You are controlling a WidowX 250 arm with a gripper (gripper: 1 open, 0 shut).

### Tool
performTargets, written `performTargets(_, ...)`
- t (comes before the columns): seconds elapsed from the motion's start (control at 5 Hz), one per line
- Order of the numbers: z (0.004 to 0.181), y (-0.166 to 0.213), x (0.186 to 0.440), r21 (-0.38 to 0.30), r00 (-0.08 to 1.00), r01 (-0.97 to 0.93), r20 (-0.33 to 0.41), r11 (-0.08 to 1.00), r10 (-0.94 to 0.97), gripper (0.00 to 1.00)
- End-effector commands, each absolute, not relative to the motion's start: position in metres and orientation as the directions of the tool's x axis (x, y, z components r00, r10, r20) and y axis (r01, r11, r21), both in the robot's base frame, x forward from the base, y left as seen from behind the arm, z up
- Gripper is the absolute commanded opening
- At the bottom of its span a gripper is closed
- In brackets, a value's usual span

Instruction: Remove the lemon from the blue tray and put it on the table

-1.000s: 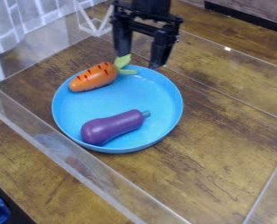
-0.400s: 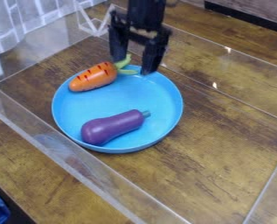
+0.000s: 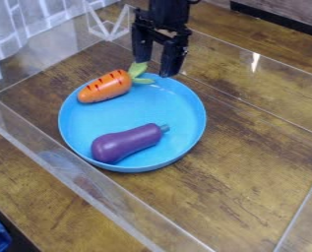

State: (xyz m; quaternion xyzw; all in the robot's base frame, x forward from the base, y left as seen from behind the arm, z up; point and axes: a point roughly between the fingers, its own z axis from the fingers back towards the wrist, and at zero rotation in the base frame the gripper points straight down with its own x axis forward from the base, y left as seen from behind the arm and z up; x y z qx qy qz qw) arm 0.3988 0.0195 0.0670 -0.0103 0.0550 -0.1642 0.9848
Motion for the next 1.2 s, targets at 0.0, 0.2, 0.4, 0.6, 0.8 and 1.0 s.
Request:
performTargets(0.0, 0.091, 0.03, 0.418, -0.006, 0.927, 0.373, -0.039, 0.928, -0.373, 1.0)
performTargets(0.2, 0.087, 0.036, 0.415, -0.005, 0.935, 0.352, -0.045, 0.936, -0.352, 1.0)
performTargets(0.4, 0.084, 0.04, 0.411, -0.004, 0.942, 0.332, -0.052, 0.943, -0.332, 1.0)
performTargets(0.6, 0.08, 0.043, 0.409, -0.003, 0.948, 0.314, -0.059, 0.949, -0.314, 1.0)
performTargets(0.8, 0.072, 0.048, 0.409, -0.004, 0.95, 0.307, -0.064, 0.952, -0.307, 1.0)
performTargets(1.0, 0.064, 0.054, 0.409, -0.004, 0.951, 0.301, -0.069, 0.954, -0.301, 1.0)
